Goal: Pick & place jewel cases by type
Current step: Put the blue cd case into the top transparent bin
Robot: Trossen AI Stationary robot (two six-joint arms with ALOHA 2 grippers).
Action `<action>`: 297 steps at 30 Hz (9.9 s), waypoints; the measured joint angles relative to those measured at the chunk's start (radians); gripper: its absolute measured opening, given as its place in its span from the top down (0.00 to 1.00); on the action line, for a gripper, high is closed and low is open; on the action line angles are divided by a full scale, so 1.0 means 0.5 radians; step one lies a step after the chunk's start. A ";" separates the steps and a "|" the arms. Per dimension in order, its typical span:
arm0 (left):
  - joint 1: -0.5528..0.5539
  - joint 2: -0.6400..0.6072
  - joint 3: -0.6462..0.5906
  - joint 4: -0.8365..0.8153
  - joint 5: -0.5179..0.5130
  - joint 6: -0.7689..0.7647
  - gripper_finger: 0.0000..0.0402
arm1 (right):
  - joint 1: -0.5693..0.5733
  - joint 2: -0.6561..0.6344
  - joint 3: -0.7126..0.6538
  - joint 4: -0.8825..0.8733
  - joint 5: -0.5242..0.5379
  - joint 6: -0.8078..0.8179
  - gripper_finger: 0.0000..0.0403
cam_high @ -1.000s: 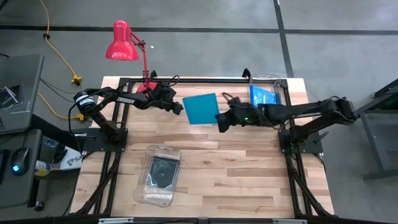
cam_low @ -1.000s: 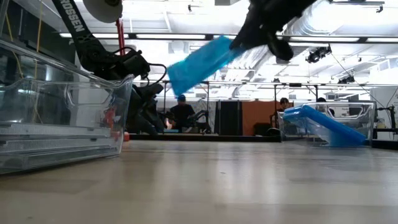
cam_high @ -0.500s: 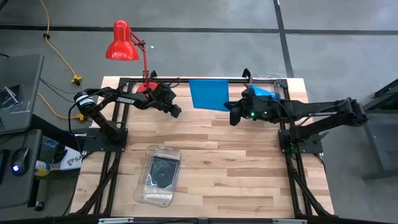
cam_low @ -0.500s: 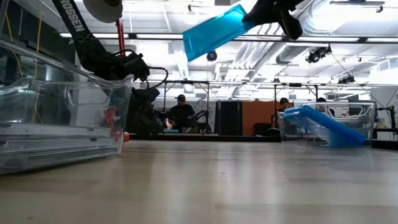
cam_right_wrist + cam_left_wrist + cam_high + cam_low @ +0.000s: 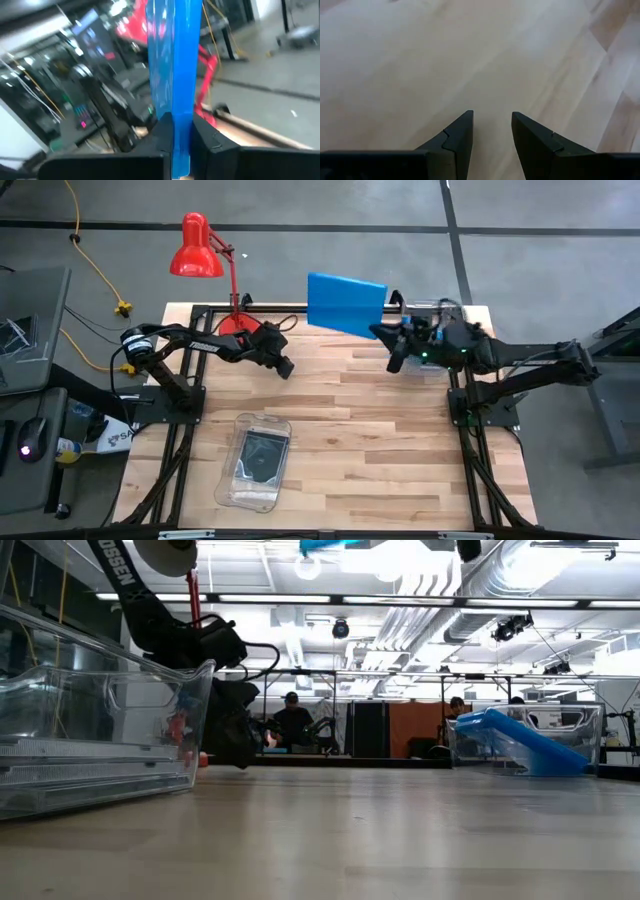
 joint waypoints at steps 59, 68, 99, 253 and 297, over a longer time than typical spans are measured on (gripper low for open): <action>-0.176 0.000 0.000 -0.007 -0.157 0.014 0.67 | 0.212 -0.136 0.002 1.957 -1.640 -0.890 0.96; -0.176 0.000 0.000 -0.011 -0.158 0.014 0.67 | 0.212 -0.135 0.002 1.909 -2.372 -0.772 0.96; -0.176 0.000 0.002 -0.075 -0.172 0.014 0.67 | 0.148 -0.133 0.002 0.875 -1.955 -0.343 0.96; -0.154 0.000 0.662 1.305 0.840 -0.108 0.67 | 0.185 -0.150 0.536 -1.556 0.427 -1.434 0.97; 0.339 0.000 1.086 1.201 1.984 -1.087 0.67 | 0.764 0.243 0.536 -1.008 1.278 -4.186 0.97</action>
